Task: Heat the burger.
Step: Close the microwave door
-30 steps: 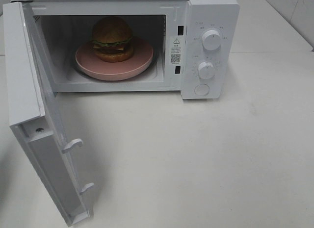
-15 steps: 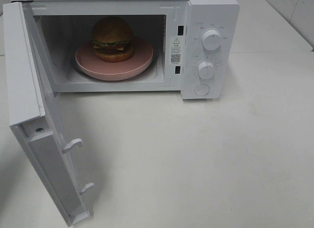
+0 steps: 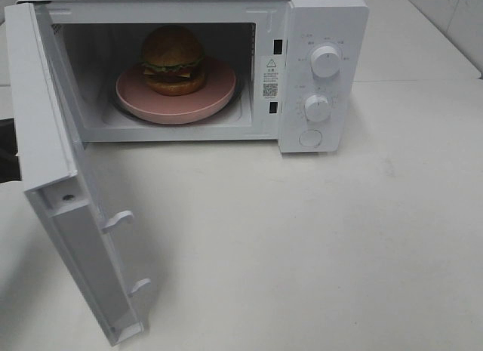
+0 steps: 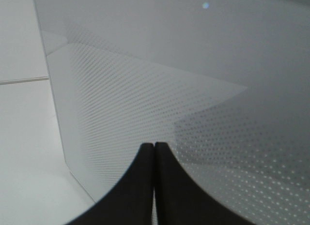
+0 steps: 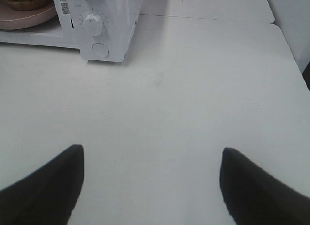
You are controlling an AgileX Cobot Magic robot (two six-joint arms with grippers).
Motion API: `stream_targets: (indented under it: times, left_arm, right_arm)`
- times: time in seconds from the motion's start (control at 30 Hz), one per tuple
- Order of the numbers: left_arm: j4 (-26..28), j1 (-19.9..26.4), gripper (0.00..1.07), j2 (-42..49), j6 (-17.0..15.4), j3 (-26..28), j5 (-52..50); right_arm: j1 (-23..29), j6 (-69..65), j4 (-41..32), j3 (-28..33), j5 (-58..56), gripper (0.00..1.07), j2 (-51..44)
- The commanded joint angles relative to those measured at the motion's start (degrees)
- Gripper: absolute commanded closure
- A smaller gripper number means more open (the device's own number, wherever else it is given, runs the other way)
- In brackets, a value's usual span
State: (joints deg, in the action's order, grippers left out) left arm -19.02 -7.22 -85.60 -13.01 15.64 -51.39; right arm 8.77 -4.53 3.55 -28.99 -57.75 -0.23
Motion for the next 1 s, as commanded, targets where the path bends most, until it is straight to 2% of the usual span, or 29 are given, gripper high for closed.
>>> stream_targets:
  times: [0.03, 0.1, 0.37, 0.43, 0.47, 0.53, 0.63, 0.67, 0.7, 0.73, 0.8, 0.83, 1.0]
  left_arm:
    - [3.3, -2.1, 1.07, -1.4, 0.2, 1.4, -1.0]
    - [5.9, -4.3, 1.07, -3.2, 0.2, 2.3, -1.1]
    - [9.5, -10.4, 1.07, -6.7, 0.2, 5.3, -0.8]
    - [13.2, -13.1, 1.07, -7.7, 0.2, 6.8, -0.7]
    - [13.2, -13.1, 1.07, -7.7, 0.2, 6.8, -0.7]
    - [19.0, -17.0, 1.07, -8.8, 1.7, 8.9, -0.5]
    - [20.0, -17.8, 1.07, -9.2, 2.5, 9.4, -0.5]
    - [21.8, -20.0, 1.07, -9.9, 4.5, 10.8, -0.5]
    - [21.8, -20.0, 1.07, -9.9, 4.5, 10.8, -0.5]
    - [23.9, -22.1, 1.07, -10.8, 6.4, 12.2, -0.3]
    - [25.2, -23.1, 1.07, -11.3, 7.2, 13.1, 0.0]
    - [27.5, -24.8, 1.07, -12.3, 8.5, 14.7, 0.9]
    - [32.0, -28.3, 1.07, -14.7, 9.5, 19.0, 1.5]
  right_arm:
    - [-0.4, 0.6, -0.1, 0.2, 0.7, 0.32, -1.5]
    - [-0.4, 0.6, -0.1, 0.2, 0.7, 0.32, -1.5]
    - [-0.4, 0.6, -0.1, 0.2, 0.7, 0.32, -1.5]
    - [-0.4, 0.6, -0.1, 0.2, 0.7, 0.32, -1.5]
    - [-0.4, 0.6, -0.1, 0.2, 0.7, 0.32, -1.5]
    - [-0.4, 0.6, -0.1, 0.2, 0.7, 0.32, -1.5]
    - [-0.4, 0.6, -0.1, 0.2, 0.7, 0.32, -1.5]
    - [-0.4, 0.6, -0.1, 0.2, 0.7, 0.32, -1.5]
    - [-0.4, 0.6, -0.1, 0.2, 0.7, 0.32, -1.5]
    - [-0.4, 0.6, -0.1, 0.2, 0.7, 0.32, -1.5]
    - [-0.4, 0.5, 0.0, 0.2, 0.7, 0.32, -1.5]
    - [-0.4, 0.5, 0.0, 0.2, 0.7, 0.32, -1.5]
    - [-0.4, 0.5, -0.1, 0.2, 0.7, 0.32, -1.5]
